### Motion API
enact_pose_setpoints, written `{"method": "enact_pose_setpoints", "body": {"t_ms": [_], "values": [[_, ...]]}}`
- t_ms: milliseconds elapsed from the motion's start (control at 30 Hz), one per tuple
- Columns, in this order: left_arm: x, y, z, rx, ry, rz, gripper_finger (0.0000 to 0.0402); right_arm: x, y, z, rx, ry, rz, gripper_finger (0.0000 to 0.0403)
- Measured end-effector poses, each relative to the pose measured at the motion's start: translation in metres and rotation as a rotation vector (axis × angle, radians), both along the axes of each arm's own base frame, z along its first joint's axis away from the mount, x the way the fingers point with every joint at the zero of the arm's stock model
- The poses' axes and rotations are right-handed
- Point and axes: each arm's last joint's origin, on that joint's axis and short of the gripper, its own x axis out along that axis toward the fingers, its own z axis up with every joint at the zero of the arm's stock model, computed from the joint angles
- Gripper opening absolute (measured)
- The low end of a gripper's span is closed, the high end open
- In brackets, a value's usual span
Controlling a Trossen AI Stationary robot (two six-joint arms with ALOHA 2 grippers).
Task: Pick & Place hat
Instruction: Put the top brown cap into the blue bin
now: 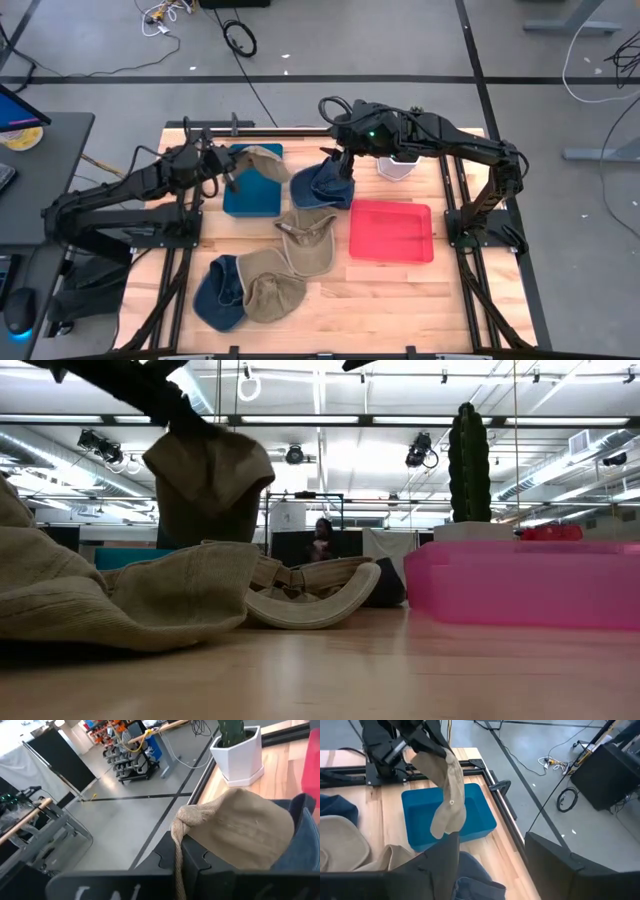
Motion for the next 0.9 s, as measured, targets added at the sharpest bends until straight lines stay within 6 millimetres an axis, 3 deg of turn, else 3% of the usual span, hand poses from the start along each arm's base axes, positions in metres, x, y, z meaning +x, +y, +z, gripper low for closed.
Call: {"method": "enact_pose_setpoints", "body": {"t_ms": [467, 733, 900], "values": [[-0.011, 0.033, -0.049, -0.015, 0.005, 0.018, 0.0004, 0.000, 0.002, 0.000, 0.048, -0.026, -0.028, 0.0228], [-0.017, 0.044, -0.048, 0.056, -0.068, 0.032, 0.0004, 0.001, 0.003, 0.000, 0.060, -0.032, -0.033, 0.0228], [-0.022, 0.050, -0.056, -0.002, -0.017, 0.029, 0.0008, 0.002, 0.003, 0.001, 0.064, -0.046, -0.036, 0.0228]]}}
